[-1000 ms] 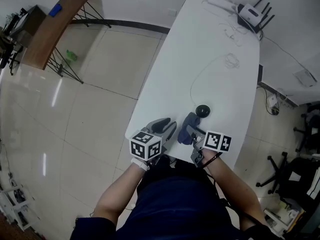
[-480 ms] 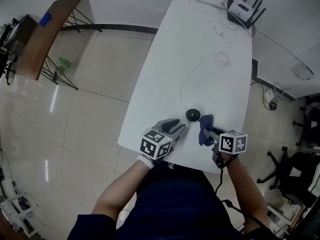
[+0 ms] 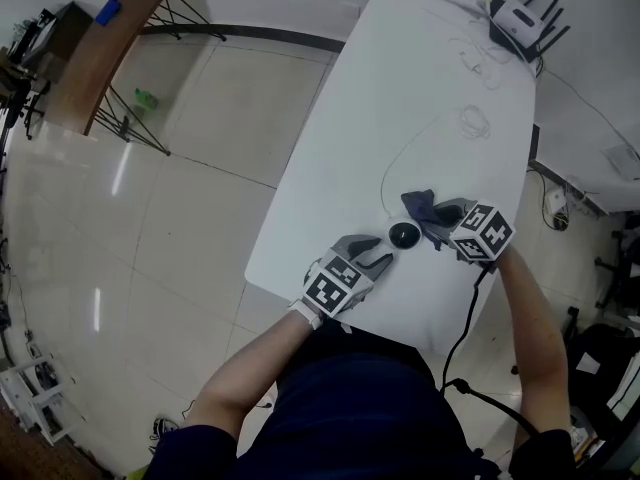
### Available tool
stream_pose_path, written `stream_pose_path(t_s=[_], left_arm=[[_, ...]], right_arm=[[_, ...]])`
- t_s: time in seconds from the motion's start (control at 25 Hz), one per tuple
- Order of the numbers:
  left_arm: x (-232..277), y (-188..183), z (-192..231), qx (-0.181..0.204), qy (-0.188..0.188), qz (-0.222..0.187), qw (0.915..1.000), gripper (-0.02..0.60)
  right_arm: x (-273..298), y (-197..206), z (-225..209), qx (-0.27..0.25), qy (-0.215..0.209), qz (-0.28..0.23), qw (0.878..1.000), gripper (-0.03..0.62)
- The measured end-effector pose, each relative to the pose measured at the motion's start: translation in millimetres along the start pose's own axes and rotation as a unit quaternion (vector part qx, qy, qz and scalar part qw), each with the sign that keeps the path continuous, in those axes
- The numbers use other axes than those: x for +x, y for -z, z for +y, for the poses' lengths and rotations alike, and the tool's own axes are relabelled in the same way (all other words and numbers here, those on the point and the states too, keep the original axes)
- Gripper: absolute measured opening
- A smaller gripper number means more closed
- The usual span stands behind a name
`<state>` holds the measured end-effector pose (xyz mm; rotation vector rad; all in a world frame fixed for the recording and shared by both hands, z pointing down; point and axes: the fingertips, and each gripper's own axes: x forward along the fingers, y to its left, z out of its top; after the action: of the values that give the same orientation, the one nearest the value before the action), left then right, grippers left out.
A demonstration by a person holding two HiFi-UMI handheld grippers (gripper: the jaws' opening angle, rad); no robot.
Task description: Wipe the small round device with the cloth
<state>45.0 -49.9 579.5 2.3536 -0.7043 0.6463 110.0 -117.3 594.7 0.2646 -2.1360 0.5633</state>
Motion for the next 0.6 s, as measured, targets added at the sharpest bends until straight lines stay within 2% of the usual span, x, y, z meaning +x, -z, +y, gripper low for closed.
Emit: stream_pose_path(t_s=[0.12,0.28,0.4,0.48,0.6], left_arm=[[4.3,3.2,-3.8,0.017,0.001,0.009,0.9998,0.155],[5.8,6.3,-10.5,0.016,0.008,0.011,0.9998,0.16],[3.2,9.4,-12.5,0.014,0.012,0.013,0.9997,0.16],[1.3,12.0,-13.8,0.01,0.013,0.013,0.9998,0.16],[-6.4,14.0,-22.1,-0.007,0.026,0.014,0.9995,0.159]], right_arm=[[6.8,-3.3,-0.3,-0.04,-0.022,0.029,0.999,0.072],[12.0,7.8,4.5,-0.013,-0.032,0.04,0.999,0.072],[10.3,15.2,15.7,0.033,-0.029,0.017,0.999,0.072],[8.1,21.5,22.6,0.083,-0.02,-0.006,0.996,0.072],[6.1,31.4,36.7,0.169,-0.018,-0.049,0.984,0.072]])
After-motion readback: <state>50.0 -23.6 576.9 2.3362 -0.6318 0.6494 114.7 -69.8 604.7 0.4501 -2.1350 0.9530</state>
